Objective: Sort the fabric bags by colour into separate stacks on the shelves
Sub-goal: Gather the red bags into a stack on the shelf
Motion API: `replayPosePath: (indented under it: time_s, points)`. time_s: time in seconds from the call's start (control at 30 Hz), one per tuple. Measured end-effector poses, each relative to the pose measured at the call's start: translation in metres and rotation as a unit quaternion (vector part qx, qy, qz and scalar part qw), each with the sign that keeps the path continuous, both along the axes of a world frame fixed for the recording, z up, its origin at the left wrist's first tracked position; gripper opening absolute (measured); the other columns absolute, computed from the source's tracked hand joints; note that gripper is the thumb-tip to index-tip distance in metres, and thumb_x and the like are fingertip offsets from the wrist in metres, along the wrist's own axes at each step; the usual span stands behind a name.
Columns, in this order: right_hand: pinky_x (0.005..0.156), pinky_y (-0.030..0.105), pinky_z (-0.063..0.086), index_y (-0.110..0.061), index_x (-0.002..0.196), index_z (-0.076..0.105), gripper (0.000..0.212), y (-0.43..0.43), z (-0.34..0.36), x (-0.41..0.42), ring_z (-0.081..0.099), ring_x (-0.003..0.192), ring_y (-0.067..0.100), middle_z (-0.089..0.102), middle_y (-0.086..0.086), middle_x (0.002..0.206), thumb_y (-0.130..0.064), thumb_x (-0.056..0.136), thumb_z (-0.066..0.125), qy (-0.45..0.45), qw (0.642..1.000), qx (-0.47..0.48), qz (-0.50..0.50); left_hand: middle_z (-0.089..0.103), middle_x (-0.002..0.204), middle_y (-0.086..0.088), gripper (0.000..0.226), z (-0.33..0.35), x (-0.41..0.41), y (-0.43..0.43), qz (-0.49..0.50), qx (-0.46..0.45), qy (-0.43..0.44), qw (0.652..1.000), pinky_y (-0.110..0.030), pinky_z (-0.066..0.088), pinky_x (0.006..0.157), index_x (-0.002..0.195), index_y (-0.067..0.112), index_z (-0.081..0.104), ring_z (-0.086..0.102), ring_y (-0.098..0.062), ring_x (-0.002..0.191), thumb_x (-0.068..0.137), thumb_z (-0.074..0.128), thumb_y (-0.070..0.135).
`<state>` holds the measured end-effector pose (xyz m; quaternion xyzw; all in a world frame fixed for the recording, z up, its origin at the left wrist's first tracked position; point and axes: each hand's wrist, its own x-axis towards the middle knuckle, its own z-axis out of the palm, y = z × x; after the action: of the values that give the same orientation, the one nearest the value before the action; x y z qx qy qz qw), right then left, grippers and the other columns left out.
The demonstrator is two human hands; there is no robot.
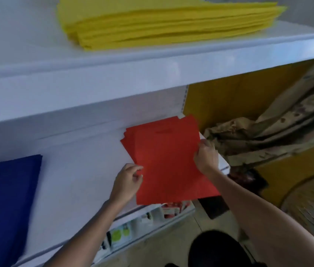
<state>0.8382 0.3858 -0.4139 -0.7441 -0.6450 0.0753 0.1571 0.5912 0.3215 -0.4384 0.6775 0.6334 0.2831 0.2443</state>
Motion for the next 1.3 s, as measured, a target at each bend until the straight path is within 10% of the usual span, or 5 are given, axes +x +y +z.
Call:
replayPosePath:
  time_s: [0.27,0.57,1.3]
  points:
    - [0.111,0.053,0.019,-0.020,0.140,0.031,0.045,0.051,-0.043,-0.002,0.006,0.141,0.036,-0.003,0.019,0.154,-0.018,0.096,0.030,-0.126,0.972,-0.197,-0.006,0.021,0.143,-0.007,0.056,-0.034,0.029,0.018,0.021,-0.115,0.229,0.966,-0.035,0.026,0.107,0.144,0.031,0.027,0.021,-0.029,0.128,0.092,0.044,0.041]
    - [0.102,0.042,0.039,-0.012,0.133,0.046,0.048,-0.003,0.016,-0.096,0.042,0.125,0.030,0.045,0.013,0.134,-0.008,0.085,0.048,0.055,0.976,-0.040,0.208,0.052,0.118,-0.009,0.035,0.031,-0.029,-0.082,0.199,-0.036,0.047,0.978,-0.025,0.034,0.097,0.121,0.014,0.058,0.048,-0.024,0.113,0.086,0.056,0.013]
    - [0.076,0.042,0.050,-0.009,0.118,0.056,0.034,-0.245,0.337,-0.270,0.062,0.097,0.030,0.063,0.009,0.112,-0.023,0.087,0.056,0.189,0.843,0.315,0.392,0.059,0.101,-0.014,0.026,0.342,-0.240,-0.333,0.312,0.288,0.178,0.888,-0.036,0.040,0.089,0.100,0.010,0.068,0.053,-0.032,0.099,0.079,0.053,0.013]
